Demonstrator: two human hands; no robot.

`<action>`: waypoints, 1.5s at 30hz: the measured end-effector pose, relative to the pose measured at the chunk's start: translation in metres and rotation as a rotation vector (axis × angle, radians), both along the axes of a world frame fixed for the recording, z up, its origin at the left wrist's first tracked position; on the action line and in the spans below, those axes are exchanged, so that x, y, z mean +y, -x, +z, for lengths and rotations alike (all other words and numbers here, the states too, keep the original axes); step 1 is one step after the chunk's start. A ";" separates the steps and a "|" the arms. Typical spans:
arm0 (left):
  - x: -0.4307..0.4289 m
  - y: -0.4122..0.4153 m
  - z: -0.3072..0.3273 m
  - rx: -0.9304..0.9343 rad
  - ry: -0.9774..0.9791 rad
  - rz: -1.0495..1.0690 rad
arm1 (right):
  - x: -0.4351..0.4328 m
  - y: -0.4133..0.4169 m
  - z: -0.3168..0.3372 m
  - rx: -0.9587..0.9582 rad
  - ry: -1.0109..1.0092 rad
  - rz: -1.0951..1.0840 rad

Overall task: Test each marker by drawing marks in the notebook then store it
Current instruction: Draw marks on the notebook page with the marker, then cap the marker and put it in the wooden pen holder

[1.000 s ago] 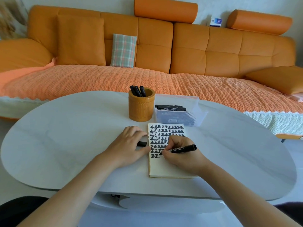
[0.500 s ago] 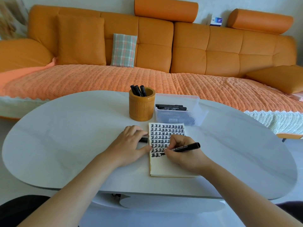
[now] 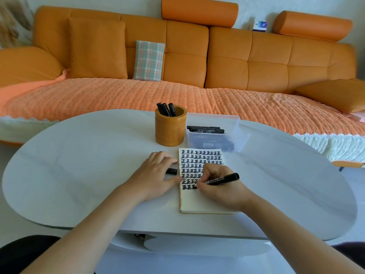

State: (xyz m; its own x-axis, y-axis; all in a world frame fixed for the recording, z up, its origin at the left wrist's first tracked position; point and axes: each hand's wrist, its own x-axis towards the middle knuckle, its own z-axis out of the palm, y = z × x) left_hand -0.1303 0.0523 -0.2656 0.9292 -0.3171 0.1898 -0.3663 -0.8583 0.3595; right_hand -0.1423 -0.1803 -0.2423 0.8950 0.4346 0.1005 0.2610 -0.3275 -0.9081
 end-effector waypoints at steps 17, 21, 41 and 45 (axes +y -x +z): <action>0.006 -0.001 0.008 0.029 0.058 -0.020 | -0.004 0.001 0.014 0.154 -0.230 -0.133; 0.010 -0.002 0.014 -0.005 0.098 -0.030 | -0.005 -0.002 0.020 0.052 -0.242 -0.166; -0.005 0.005 0.033 -0.128 0.332 -0.013 | -0.010 -0.012 0.034 -0.319 0.531 -0.204; -0.008 0.006 0.032 -0.128 0.336 -0.023 | -0.007 -0.011 0.035 -0.365 0.546 -0.207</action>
State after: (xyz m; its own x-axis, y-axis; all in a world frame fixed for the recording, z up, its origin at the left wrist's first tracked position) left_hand -0.1366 0.0442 -0.2332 0.8844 -0.2378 0.4016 -0.4446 -0.6912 0.5697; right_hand -0.1312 -0.1876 -0.2069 0.9156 0.3323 0.2263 0.4014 -0.7895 -0.4644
